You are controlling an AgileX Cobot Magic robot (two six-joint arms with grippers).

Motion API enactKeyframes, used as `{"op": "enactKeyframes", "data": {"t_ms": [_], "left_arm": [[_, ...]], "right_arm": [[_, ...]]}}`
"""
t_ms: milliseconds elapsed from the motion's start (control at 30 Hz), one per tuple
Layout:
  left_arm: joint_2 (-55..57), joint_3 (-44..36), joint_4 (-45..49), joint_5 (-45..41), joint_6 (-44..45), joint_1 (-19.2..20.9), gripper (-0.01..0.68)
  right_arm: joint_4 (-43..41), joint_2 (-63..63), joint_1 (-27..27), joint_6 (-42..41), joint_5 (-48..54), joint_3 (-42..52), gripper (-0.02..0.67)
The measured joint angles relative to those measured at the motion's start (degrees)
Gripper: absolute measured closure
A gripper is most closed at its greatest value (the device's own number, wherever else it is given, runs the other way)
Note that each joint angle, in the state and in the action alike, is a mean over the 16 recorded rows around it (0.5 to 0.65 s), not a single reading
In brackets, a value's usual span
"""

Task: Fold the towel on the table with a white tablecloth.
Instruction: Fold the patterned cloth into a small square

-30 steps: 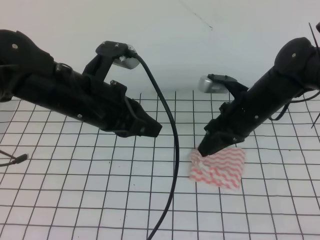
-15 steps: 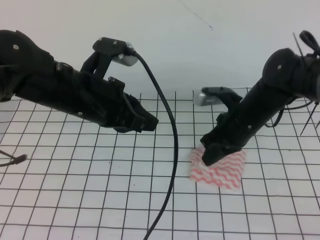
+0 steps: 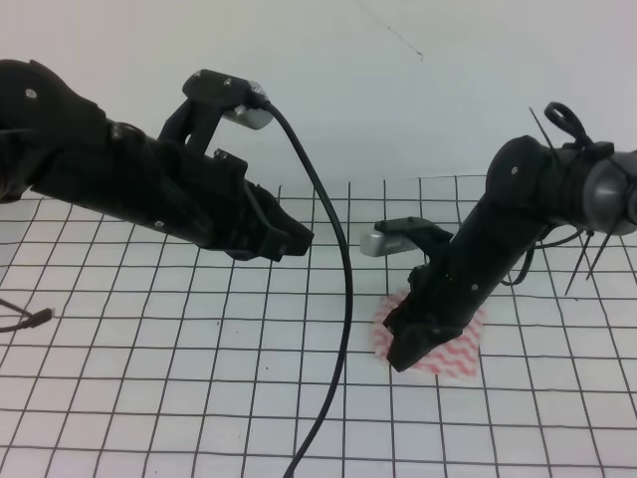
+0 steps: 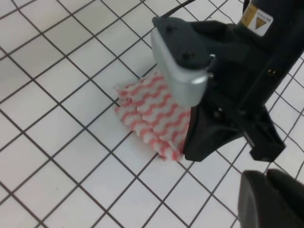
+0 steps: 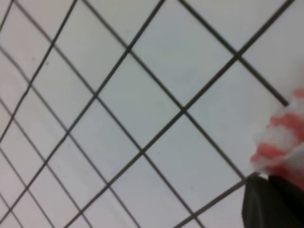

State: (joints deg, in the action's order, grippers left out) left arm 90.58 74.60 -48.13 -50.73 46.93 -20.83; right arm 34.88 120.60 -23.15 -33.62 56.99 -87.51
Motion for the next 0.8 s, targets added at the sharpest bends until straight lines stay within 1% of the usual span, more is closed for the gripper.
{"op": "enactKeyframes", "data": {"t_ms": [100, 400, 633, 800], "left_arm": [[0.0, 0.0, 0.0, 0.0, 0.0, 0.0, 0.674], [0.0, 0.0, 0.0, 0.0, 0.4, 0.0, 0.674], [0.0, 0.0, 0.0, 0.2, 0.7, 0.0, 0.674], [0.0, 0.0, 0.1, 0.3, 0.7, 0.0, 0.674]], "right_arm": [[-0.4, -1.6, 0.4, 0.5, -1.5, 0.0, 0.646], [-5.1, -4.8, 2.0, 4.8, -5.9, 0.0, 0.646], [-5.9, -1.7, 2.2, 6.1, -4.2, 0.0, 0.646], [-3.8, 0.9, 1.6, 4.6, -2.4, 0.0, 0.646]]}}
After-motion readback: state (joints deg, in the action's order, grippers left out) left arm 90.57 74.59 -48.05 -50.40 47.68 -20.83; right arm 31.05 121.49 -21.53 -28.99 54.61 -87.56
